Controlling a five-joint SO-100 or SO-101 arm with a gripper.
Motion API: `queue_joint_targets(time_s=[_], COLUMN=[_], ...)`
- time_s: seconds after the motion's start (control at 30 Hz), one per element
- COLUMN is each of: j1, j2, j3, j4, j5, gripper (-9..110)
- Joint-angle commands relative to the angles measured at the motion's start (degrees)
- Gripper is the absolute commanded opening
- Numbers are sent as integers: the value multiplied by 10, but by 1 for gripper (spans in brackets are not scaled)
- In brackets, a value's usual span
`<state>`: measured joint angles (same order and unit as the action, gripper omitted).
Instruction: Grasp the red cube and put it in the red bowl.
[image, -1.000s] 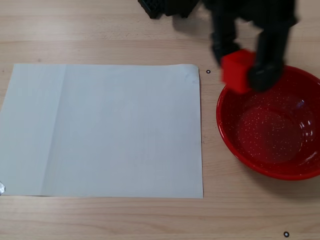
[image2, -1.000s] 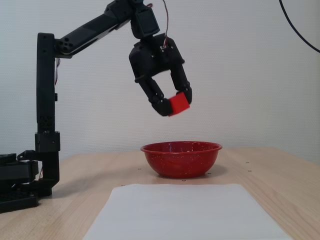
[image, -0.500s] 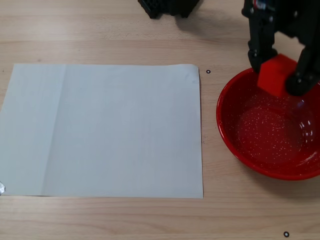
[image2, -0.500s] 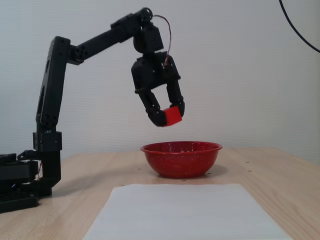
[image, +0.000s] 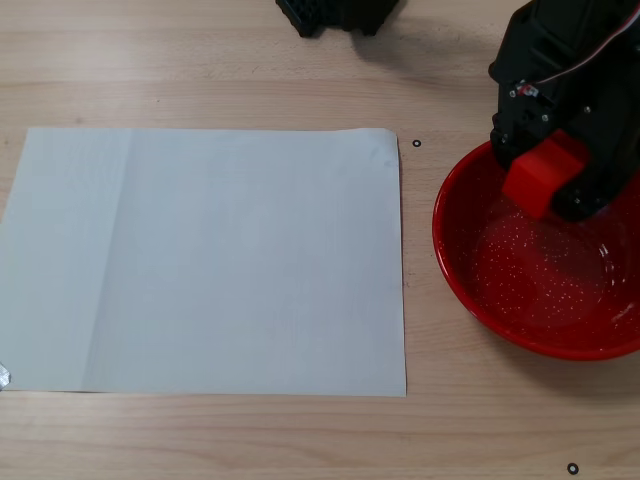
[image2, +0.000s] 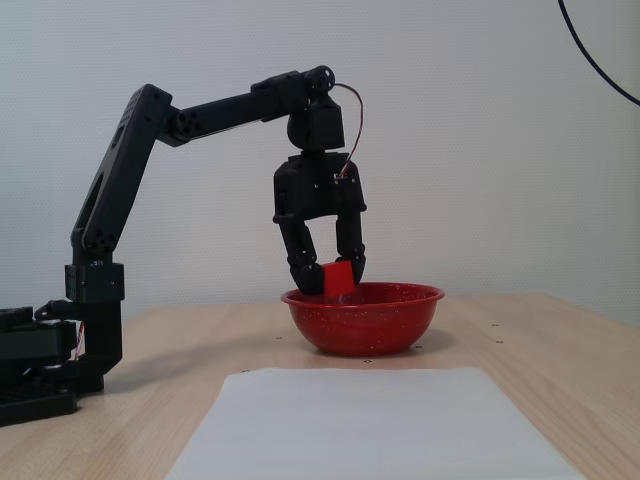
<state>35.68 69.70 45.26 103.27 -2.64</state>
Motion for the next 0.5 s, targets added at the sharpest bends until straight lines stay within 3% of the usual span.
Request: queue_joint_targets(time_s=[0.0, 0.07, 0.2, 0.47], j1=[5, 4, -4, -13], j2=[32, 32, 36, 54], j3=[-61, -62, -83, -131], j4=[-13, -15, -12, 5], j5=[5, 4, 0, 7], gripper=[2, 17, 29, 28])
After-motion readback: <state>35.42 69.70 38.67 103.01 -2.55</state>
